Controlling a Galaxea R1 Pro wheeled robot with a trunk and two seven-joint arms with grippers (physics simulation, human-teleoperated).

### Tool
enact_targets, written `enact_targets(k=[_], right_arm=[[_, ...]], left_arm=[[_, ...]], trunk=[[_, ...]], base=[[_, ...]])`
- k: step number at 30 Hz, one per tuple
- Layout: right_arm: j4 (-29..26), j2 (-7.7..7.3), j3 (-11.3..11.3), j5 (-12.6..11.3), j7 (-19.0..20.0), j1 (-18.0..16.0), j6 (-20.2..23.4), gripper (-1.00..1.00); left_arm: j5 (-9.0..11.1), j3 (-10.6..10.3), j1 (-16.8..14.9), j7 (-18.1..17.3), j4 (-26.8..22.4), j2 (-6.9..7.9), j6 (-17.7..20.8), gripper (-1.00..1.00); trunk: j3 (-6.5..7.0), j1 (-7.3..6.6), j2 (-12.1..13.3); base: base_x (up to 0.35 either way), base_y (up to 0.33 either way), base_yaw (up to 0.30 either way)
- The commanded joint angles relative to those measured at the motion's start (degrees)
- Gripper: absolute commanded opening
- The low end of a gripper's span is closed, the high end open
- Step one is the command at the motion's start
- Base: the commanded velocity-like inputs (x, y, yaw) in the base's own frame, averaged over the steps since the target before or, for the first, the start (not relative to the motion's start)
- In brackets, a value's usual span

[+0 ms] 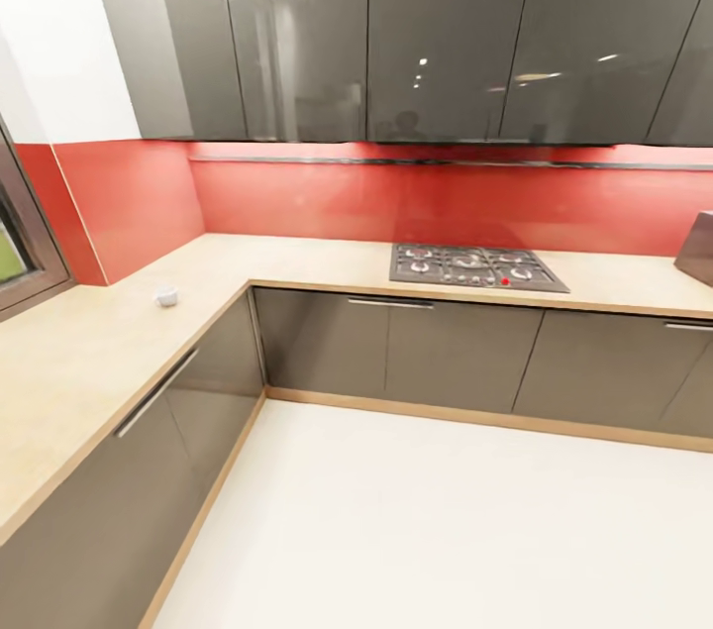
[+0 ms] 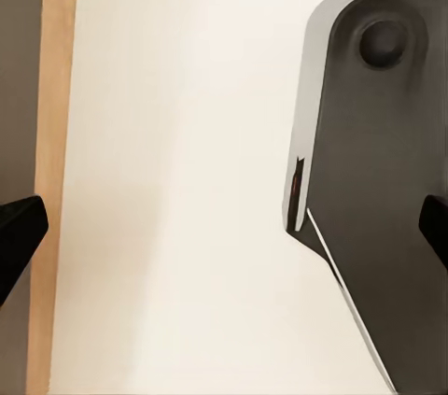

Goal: Set up a coffee station on the kitchen countertop: keep the coffee maker on the countertop, move the bottle of coffee from the kitchen shelf to the counter next to the coffee maker, place a paper coffee filter on top of the coffee maker, put the saucer next to the coffee maker with the coffee cup on the saucer, and place the electric kettle next to the coffee maker.

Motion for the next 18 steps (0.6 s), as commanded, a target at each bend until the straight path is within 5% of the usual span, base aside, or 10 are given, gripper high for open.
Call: enact_targets(k=[1,18], right_arm=[[0.1,-0.01,0.4,-0.6,0.2,0.0,-0.2,1.0],[0.1,-0.08,0.4,-0.7,0.2,0.0,-0.2,1.0]], left_arm=[[-0.6,0.4,0.0,0.2,-0.1,-0.1,-0.1,1.0],[-0.5,0.4,0.0,0.2,-0.1,-0.18,-0.1,1.0]], trunk=[[-0.11,0.07,-0.1],[-0.11,0.07,-0.1]], base=[[0.337,0.0,0.0],[0.337,0.0,0.0]])
